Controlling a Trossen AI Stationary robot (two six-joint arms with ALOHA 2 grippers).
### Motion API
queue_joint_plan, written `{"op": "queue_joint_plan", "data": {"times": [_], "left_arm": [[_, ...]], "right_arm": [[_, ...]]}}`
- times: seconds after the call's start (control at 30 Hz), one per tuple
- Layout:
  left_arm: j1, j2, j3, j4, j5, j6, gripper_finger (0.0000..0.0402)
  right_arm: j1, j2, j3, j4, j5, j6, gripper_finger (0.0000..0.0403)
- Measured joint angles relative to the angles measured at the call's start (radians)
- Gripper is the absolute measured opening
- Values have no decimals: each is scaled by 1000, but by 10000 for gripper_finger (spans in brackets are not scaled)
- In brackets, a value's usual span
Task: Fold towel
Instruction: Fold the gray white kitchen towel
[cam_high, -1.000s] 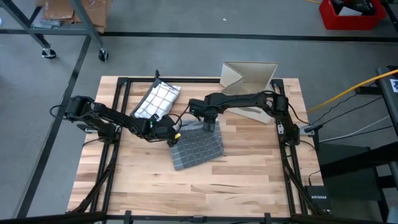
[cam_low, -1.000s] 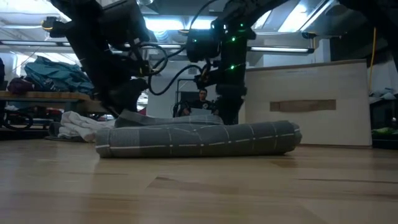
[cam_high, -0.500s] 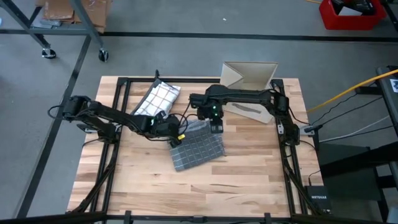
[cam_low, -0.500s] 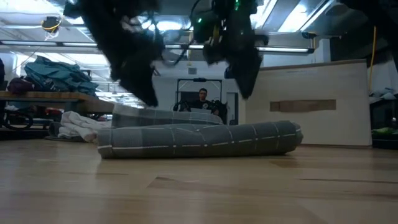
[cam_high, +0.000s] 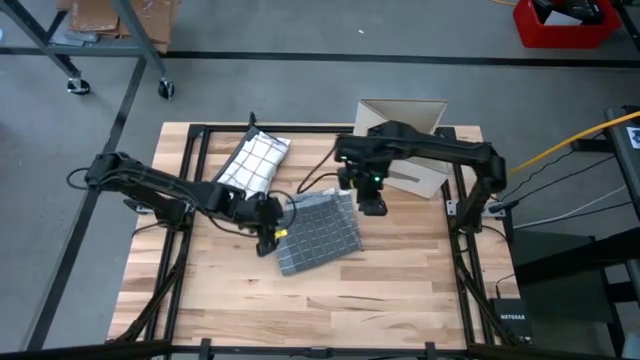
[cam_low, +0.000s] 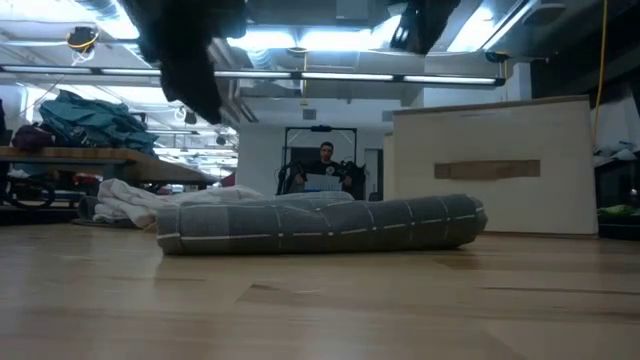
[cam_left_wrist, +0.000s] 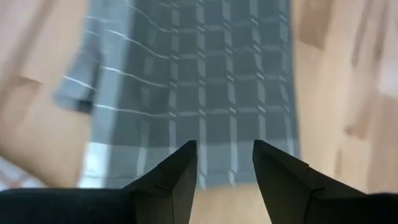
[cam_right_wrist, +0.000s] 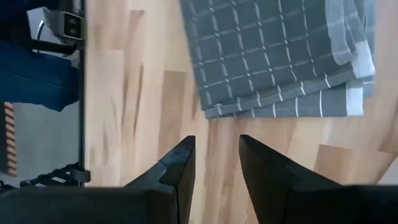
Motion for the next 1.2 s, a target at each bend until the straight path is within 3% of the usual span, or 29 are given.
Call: {"op": "queue_joint_plan", "data": {"times": [0.13,0.27,0.6,0.83,0.93,1.0,1.2], "left_arm": [[-76,11,0,0,9,0,149],[-147,16,0,8,9,0,146],[-251,20,-1,18,-15,-56,145],[-284,35,-1,94,-69,-52,145],[-288,56,-1,113,-97,-45,145],[-290,76,-1,116,-108,-44,145],[-290,172,-1,175,-116,-42,145]], "right_arm": [[62,-75,0,7,59,61,127],[169,-140,-43,93,216,167,127],[464,-335,-391,430,545,520,127],[679,-523,-722,520,1047,910,127],[729,-562,-851,627,1193,1136,127],[731,-559,-912,735,1213,1214,127],[708,-503,-1010,976,1151,1228,127]]}}
